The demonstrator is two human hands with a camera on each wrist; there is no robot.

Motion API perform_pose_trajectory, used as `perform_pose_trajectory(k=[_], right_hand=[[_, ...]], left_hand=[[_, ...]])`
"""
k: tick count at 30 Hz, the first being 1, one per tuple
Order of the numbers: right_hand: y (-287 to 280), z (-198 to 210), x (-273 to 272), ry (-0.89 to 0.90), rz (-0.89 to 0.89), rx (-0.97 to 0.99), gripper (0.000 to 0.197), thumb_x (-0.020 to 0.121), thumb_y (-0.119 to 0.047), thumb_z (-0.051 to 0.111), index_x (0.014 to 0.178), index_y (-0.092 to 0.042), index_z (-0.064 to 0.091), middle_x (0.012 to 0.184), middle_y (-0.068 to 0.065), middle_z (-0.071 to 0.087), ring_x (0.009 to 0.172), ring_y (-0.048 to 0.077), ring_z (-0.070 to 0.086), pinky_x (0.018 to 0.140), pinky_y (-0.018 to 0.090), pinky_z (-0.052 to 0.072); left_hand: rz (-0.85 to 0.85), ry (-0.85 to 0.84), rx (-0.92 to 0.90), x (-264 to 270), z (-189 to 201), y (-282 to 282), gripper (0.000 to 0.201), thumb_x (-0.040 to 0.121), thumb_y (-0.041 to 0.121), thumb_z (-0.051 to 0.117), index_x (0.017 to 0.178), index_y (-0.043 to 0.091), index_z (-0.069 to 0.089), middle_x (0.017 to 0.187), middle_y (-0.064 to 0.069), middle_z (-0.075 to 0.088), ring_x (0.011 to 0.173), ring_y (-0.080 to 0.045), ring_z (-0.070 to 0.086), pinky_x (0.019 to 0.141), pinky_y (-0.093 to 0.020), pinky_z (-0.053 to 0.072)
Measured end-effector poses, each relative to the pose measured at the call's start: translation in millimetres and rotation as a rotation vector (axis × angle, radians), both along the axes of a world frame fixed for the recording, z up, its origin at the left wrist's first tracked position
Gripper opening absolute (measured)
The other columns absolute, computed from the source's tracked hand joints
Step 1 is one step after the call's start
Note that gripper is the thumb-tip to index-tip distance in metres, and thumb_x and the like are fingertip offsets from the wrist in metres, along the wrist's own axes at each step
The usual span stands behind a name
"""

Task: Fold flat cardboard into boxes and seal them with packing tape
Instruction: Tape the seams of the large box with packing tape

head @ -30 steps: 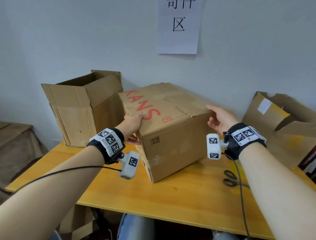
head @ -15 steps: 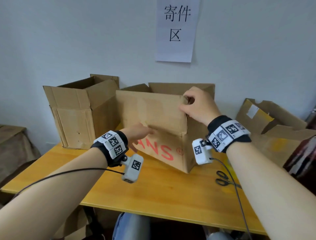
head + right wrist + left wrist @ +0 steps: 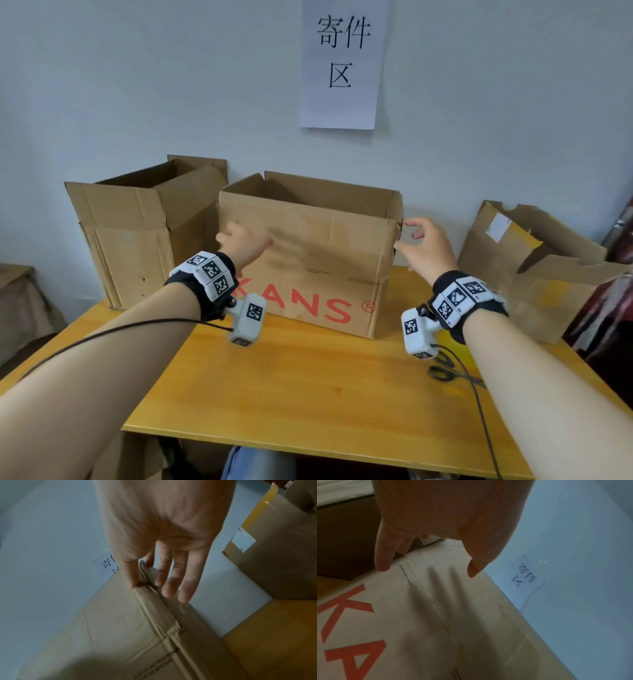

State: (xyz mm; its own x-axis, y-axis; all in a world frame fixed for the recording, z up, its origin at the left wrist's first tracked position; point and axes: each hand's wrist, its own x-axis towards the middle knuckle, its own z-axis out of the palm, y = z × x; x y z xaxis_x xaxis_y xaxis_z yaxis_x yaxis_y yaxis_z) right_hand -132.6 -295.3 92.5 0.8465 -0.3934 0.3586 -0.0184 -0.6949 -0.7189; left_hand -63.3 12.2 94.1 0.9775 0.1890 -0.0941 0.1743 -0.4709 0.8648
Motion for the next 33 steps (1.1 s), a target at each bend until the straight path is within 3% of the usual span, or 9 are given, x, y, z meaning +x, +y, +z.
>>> perform_pose_trajectory(k=[4,7,12,17,23,25,27,31,33], right_hand=[[0,-8,17,0.084,0.025,0.084,0.067,0.087,-0.037,0.074,0.145,-0.026,0.041,0.096,0.002,0.061,0.069,0.022,0.07,0.053,0.033,0.06],[-3,-15,30,0.144,0.0,0.132,0.067,0.088,-0.044,0.072,0.144,-0.022,0.042,0.098,0.0,0.06,0.071,0.021,0.072,0.058,0.037,0.062],[-17,-29,55,0.219,-0.015,0.223,0.06,0.092,-0.039,0.069,0.143,-0.018,0.045,0.095,-0.002,0.06,0.076,0.024,0.072,0.066,0.044,0.064],[-27,-42,89,0.233,-0.015,0.318,0.058,0.095,-0.029,0.068,0.145,-0.017,0.042,0.098,0.005,0.064,0.079,0.026,0.073,0.071,0.045,0.064],[-39,-47,116,0.208,0.001,0.438,0.062,0.093,-0.017,0.07,0.148,-0.014,0.04,0.111,0.015,0.068,0.079,0.028,0.075,0.077,0.045,0.063],[-45,-46,111,0.243,0.041,0.467,0.066,0.093,-0.016,0.071,0.15,-0.014,0.038,0.116,0.016,0.066,0.082,0.03,0.075,0.079,0.046,0.063],[-56,-43,102,0.282,0.035,0.454,0.063,0.094,-0.019,0.07,0.149,-0.017,0.039,0.121,0.012,0.062,0.082,0.029,0.075,0.078,0.047,0.063],[-78,-32,78,0.338,-0.002,0.335,0.035,0.098,-0.022,0.061,0.132,-0.024,0.057,0.12,0.004,0.056,0.077,0.027,0.076,0.079,0.05,0.061],[-91,-24,63,0.346,-0.02,0.274,0.03,0.099,-0.02,0.058,0.129,-0.022,0.06,0.117,0.001,0.055,0.079,0.028,0.075,0.078,0.05,0.062]], left_hand=[[0.156,-0.084,-0.099,28,-7,10,0.094,0.092,0.031,0.07,0.158,0.012,0.006,0.16,-0.02,0.013,0.141,-0.042,0.032,0.109,-0.046,0.036],[0.212,-0.014,-0.154,50,-18,19,0.095,0.091,0.032,0.069,0.159,0.01,0.006,0.16,-0.02,0.02,0.143,-0.041,0.03,0.113,-0.049,0.032],[0.112,0.155,-0.309,79,-43,6,0.091,0.093,0.04,0.064,0.155,0.009,0.007,0.141,-0.015,0.043,0.129,-0.045,0.047,0.095,-0.061,0.048],[0.14,0.13,-0.357,156,-94,-7,0.109,0.06,0.052,0.068,0.154,0.021,0.022,0.144,-0.02,0.05,0.118,-0.045,0.06,0.089,-0.061,0.054],[0.528,0.111,-0.458,117,-56,-55,0.057,0.108,0.042,0.032,0.157,0.014,0.027,0.162,-0.015,0.027,0.149,-0.034,0.026,0.122,-0.05,0.018],[0.266,0.241,-0.416,106,-60,-65,0.048,0.103,0.035,0.045,0.136,-0.001,0.052,0.137,-0.03,0.054,0.119,-0.038,0.057,0.102,-0.048,0.045],[-0.081,0.407,-0.274,90,-67,-82,0.036,0.101,0.027,0.043,0.115,-0.003,0.058,0.101,-0.027,0.068,0.079,-0.033,0.06,0.073,-0.039,0.05],[-0.338,0.432,-0.217,62,-48,-129,0.029,0.103,0.02,0.043,0.125,0.002,0.05,0.109,-0.019,0.06,0.103,-0.036,0.058,0.089,-0.047,0.046],[-0.427,0.46,-0.28,54,-30,-151,0.032,0.102,0.019,0.048,0.13,0.004,0.051,0.129,-0.02,0.055,0.101,-0.038,0.068,0.062,-0.04,0.053]])
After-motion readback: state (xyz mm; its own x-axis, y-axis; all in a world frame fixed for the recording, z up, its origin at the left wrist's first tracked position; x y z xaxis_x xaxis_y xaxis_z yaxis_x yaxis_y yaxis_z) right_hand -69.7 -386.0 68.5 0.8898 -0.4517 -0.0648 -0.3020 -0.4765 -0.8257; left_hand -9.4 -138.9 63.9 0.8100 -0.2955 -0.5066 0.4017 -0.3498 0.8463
